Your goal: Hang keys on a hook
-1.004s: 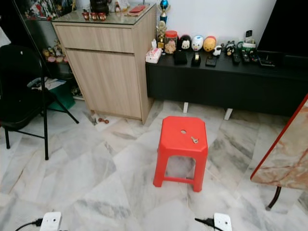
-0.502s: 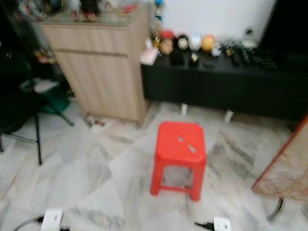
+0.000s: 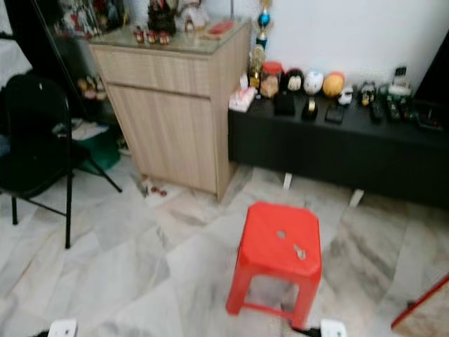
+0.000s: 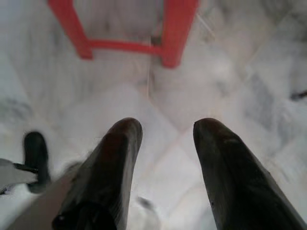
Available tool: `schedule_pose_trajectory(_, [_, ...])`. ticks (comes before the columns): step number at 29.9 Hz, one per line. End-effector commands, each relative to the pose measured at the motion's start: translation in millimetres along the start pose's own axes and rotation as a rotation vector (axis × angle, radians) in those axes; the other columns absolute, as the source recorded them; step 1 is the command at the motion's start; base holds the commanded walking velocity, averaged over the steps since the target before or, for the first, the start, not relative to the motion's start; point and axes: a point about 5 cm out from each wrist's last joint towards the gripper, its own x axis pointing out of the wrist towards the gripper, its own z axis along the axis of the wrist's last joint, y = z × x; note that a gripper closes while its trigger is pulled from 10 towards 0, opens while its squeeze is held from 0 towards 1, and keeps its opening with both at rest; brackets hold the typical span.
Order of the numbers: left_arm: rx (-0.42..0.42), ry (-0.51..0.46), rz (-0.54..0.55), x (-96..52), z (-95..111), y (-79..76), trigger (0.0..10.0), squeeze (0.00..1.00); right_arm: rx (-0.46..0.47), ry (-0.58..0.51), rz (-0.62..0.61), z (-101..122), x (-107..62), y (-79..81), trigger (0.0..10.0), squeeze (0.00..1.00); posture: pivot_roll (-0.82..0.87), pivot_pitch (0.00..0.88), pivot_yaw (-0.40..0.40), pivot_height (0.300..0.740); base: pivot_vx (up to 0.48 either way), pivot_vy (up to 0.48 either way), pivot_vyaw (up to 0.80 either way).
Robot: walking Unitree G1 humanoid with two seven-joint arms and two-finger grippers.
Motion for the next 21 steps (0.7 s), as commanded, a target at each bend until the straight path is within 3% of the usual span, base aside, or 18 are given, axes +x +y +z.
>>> schedule_pose_trajectory(1, [-0.025, 0.018, -0.012, 0.6, -2.9, -8.4, 10.0, 0.0, 0.039, -0.038, -0.033, 7.4, -1.2, -10.7, 10.0, 0.0, 0.1, 0.0, -0.034, 0.74, 0.292, 0.0, 0.0])
schedule_pose_trajectory(5, [-0.023, 0.023, -0.033, 1.4, -3.2, -18.0, 10.0, 0.0, 0.053, -0.039, -0.061, 9.7, -2.0, -17.3, 10.0, 0.0, 0.11, 0.0, -0.025, 0.74, 0.293, 0.0, 0.0])
schedule_pose_trajectory(12, [-0.001, 0.019, -0.061, 1.7, -3.4, -27.5, 10.0, 0.0, 0.104, -0.036, -0.098, 9.7, -3.0, -23.7, 10.0, 0.0, 0.11, 0.0, -0.055, 0.74, 0.295, 0.0, -0.78])
schedule_pose_trajectory(15, [-0.034, 0.012, -0.045, 1.7, -3.0, -27.0, 10.0, 0.0, 0.052, -0.029, -0.077, 11.0, -3.1, -24.3, 10.0, 0.0, 0.11, 0.0, -0.066, 0.74, 0.292, 0.0, 0.0])
schedule_pose_trajectory(21, [-0.03, 0.005, -0.062, 1.9, -2.4, -33.8, 10.0, 0.0, 0.061, -0.064, -0.101, 18.9, -5.3, -35.5, 10.0, 0.0, 0.1, 0.0, -0.064, 0.74, 0.296, 0.0, 0.0])
